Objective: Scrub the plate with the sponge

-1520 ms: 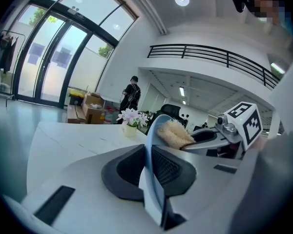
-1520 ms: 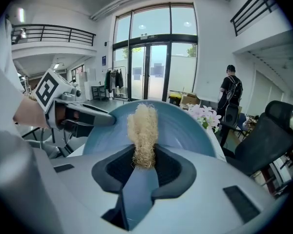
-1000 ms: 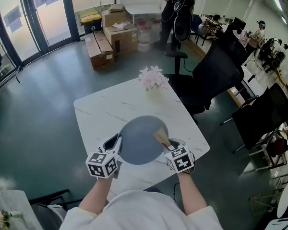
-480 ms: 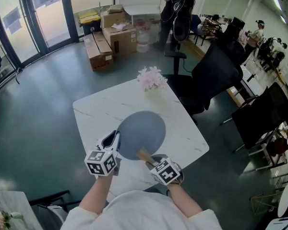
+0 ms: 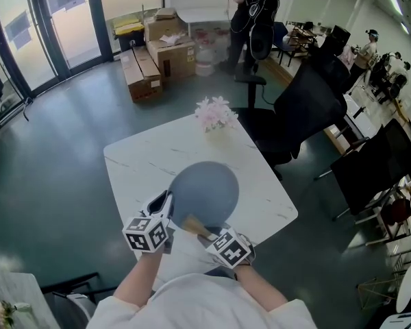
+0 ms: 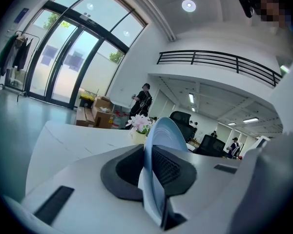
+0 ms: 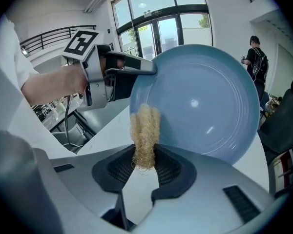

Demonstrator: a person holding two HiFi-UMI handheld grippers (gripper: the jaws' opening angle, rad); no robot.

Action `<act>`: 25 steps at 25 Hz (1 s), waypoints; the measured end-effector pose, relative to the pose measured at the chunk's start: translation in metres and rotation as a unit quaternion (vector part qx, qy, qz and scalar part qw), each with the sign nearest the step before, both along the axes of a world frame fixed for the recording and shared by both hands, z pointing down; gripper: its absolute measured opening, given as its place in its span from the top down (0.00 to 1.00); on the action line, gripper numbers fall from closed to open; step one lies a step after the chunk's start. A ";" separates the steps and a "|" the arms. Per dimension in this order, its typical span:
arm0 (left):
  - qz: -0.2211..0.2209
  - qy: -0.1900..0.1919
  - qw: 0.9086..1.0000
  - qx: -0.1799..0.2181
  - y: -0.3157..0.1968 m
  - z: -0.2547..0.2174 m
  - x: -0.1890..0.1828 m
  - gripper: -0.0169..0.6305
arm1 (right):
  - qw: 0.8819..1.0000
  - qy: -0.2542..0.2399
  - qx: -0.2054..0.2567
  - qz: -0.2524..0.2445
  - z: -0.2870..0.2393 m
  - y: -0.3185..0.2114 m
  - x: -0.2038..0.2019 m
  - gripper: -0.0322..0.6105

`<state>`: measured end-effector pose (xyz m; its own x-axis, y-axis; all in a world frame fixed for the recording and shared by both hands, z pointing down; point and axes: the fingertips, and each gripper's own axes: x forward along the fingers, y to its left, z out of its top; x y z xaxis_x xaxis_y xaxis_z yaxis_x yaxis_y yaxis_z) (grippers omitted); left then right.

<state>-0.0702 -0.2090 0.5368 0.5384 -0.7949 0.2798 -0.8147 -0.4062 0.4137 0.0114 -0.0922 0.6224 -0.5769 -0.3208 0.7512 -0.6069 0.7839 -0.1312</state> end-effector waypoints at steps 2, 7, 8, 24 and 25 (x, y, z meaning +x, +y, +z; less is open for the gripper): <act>-0.003 0.004 1.000 -0.004 -0.002 0.002 -0.001 0.91 | 1.000 -0.009 0.003 0.007 -0.002 -0.004 0.003 0.76; -0.014 0.019 0.999 -0.034 -0.011 0.020 -0.003 0.91 | 0.998 -0.038 0.029 0.026 -0.011 -0.019 0.012 0.76; -0.018 0.025 0.999 -0.045 -0.013 0.027 -0.004 0.91 | 0.998 -0.043 0.035 0.031 -0.012 -0.022 0.014 0.76; -0.084 0.058 0.981 -0.166 -0.052 0.116 -0.008 0.91 | 0.997 -0.046 0.027 0.058 -0.006 -0.054 0.048 0.76; -0.088 0.059 0.979 -0.172 -0.053 0.121 -0.008 0.91 | 0.997 -0.046 0.025 0.057 -0.004 -0.055 0.049 0.76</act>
